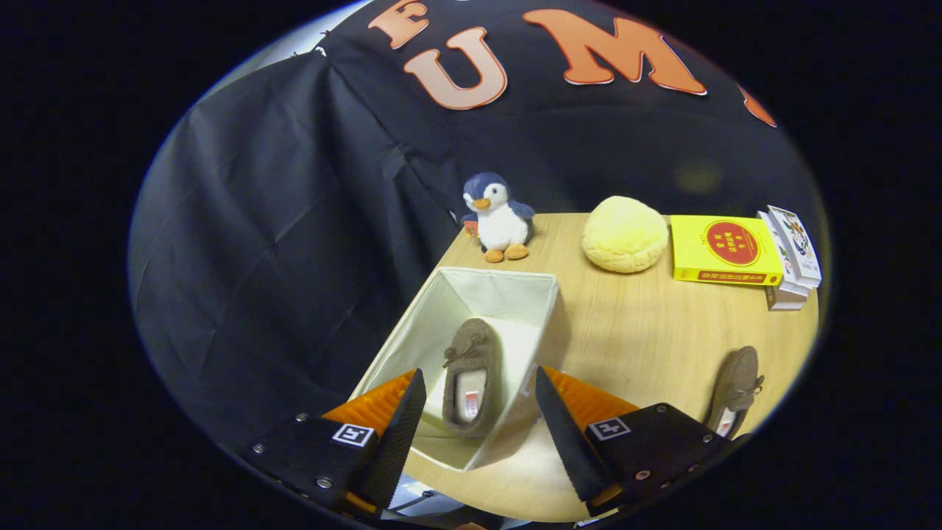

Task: Open the storage box then place both shoes into the box .Put the left shoe in first, then the right shoe, with the right side of both shoes facing outward in a uniform manner.

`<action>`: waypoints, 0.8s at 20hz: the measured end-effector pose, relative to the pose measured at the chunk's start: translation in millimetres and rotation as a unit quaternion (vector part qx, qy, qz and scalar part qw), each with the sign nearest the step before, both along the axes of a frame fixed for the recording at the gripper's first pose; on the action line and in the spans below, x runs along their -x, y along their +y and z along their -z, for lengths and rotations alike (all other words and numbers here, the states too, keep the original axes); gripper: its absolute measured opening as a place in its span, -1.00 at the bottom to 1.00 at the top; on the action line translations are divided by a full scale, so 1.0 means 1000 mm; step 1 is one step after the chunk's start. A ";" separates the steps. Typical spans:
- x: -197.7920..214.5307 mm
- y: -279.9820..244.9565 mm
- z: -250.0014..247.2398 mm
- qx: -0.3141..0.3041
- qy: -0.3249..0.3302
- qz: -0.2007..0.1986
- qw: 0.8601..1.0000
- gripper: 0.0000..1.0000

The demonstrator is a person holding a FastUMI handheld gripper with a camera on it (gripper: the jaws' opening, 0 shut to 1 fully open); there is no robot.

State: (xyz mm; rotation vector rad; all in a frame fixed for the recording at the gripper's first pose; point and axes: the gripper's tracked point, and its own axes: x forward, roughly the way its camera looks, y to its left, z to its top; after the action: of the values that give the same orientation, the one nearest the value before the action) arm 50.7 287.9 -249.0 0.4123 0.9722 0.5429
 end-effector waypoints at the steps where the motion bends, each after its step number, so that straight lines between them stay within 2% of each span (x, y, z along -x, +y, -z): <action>1: 0.000 -0.016 0.001 0.006 -0.004 0.010 1.000 0.82; 8: 0.015 -0.133 0.037 0.065 -0.014 0.076 0.995 0.88; 12: 0.034 -0.197 0.068 0.101 0.015 0.109 0.989 0.91; 16: 0.044 -0.256 0.107 0.142 0.032 0.120 0.982 0.94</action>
State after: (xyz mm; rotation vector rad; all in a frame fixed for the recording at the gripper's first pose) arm 7.0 31.7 -355.7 0.2868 1.0285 0.1688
